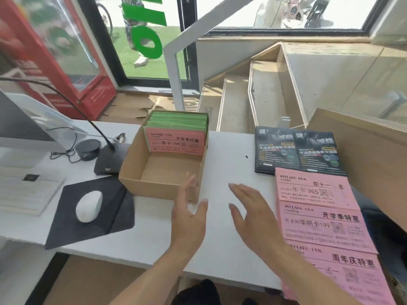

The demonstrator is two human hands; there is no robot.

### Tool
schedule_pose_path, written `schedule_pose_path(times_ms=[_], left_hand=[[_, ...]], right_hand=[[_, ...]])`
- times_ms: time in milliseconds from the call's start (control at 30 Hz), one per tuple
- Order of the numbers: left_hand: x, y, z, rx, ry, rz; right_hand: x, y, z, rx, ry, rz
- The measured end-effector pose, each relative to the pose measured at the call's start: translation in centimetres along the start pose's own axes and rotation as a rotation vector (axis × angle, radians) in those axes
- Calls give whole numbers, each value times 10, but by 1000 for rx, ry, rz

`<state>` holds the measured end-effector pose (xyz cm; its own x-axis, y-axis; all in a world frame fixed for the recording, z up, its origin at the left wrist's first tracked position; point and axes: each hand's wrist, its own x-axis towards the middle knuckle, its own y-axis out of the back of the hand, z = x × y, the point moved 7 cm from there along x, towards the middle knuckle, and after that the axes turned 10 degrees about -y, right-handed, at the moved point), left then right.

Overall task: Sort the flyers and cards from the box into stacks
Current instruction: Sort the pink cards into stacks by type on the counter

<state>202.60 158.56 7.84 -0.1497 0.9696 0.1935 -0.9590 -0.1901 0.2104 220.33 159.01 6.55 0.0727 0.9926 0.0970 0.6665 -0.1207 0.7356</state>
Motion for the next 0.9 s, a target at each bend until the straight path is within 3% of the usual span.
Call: schedule_pose_path(times_ms=[133, 200, 400, 533, 667, 900], left_hand=[[73, 70, -16, 71, -127, 156], [111, 102, -26, 215, -130, 181], [179, 104, -73, 550, -172, -324], [208, 91, -90, 651, -254, -476], [226, 88, -106, 659, -200, -498], [245, 90, -104, 660, -246, -343]], right_hand=[[52, -36, -52, 15, 64, -52], [82, -53, -73, -18, 77, -61], [167, -117, -103, -393, 130, -193], [205, -135, -98, -601, 113, -200], [206, -141, -95, -662, 112, -172], [203, -142, -94, -669, 133, -109]])
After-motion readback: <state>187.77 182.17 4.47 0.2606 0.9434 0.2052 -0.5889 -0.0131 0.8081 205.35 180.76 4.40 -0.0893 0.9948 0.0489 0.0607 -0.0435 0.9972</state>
